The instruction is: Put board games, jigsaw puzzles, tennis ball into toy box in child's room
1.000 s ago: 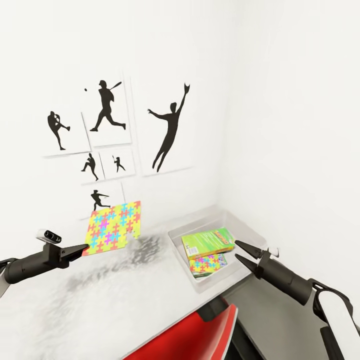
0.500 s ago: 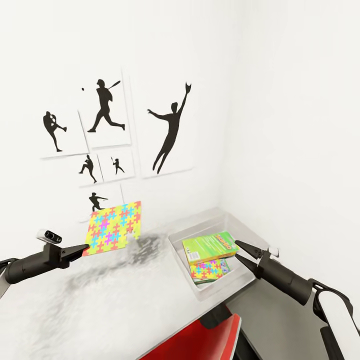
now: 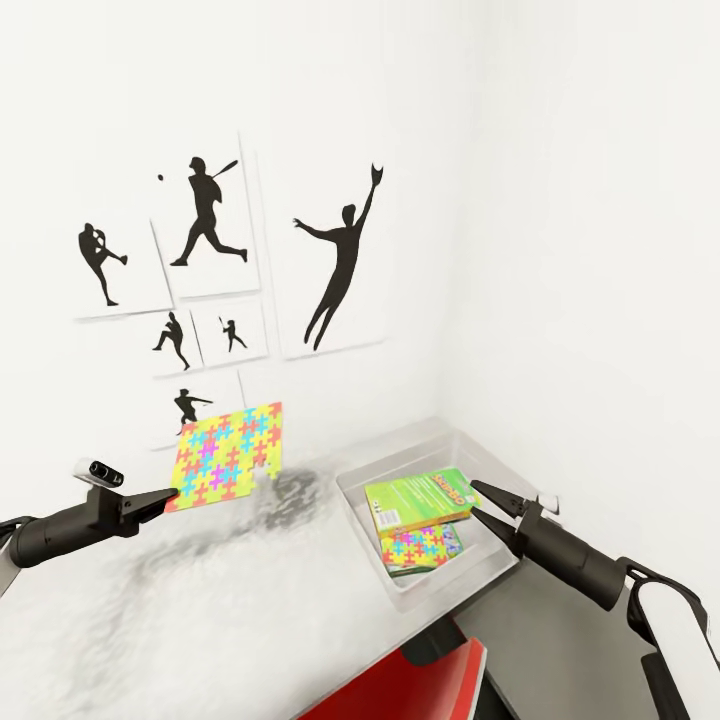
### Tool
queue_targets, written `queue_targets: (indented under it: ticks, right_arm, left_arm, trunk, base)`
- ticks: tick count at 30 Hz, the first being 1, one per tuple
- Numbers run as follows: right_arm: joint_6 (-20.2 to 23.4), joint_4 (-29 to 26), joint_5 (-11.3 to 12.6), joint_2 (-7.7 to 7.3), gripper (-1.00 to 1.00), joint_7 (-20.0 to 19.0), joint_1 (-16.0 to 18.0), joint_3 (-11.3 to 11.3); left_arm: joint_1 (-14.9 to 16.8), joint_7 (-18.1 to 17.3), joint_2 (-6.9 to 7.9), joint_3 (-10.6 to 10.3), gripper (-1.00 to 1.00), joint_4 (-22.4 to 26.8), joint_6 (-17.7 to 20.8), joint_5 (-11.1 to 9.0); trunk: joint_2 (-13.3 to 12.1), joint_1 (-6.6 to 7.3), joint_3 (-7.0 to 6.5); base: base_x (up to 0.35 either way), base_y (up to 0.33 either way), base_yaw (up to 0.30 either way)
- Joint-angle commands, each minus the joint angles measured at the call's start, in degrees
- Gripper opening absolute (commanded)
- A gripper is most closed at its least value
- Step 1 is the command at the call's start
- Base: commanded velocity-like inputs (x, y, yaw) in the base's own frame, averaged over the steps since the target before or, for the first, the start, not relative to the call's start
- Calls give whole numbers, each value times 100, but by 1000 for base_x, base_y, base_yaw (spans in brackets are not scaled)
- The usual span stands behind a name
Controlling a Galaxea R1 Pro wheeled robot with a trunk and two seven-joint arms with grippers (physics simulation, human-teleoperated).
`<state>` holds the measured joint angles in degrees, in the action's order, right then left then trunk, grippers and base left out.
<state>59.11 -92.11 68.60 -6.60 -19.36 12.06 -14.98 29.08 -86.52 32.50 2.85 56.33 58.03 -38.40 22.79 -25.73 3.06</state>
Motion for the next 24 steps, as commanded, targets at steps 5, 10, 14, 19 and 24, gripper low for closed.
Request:
queue_targets:
  ticks: [5, 10, 14, 19, 24]
  right_arm:
    - [21, 1, -57, 1, 100, -60, 3, -6]
    - [22, 1, -57, 1, 100, -63, 6, -7]
    - [21, 1, -57, 5, 100, -64, 6, -5]
    - [21, 1, -57, 8, 100, -62, 4, -5]
    - [21, 1, -57, 9, 100, -62, 6, -5]
  left_arm:
    - [6, -14, 2, -4, -100, 1, 59, -9]
    - [3, -14, 2, -4, -100, 1, 59, -9]
    - [5, -14, 2, -4, -100, 1, 59, -9]
    - [8, -14, 2, -4, -100, 1, 59, -9]
    - [3, -14, 0, -7, -100, 1, 59, -9]
  trunk:
    - [13, -5, 13]
    - [13, -5, 13]
    - [13, -5, 13]
    - [13, -5, 13]
    - [13, -5, 13]
  base:
    - [60, 0, 0]
    - [9, 0, 0]
    - [1, 0, 0]
    - [0, -62, 0]
    - [0, -138, 16]
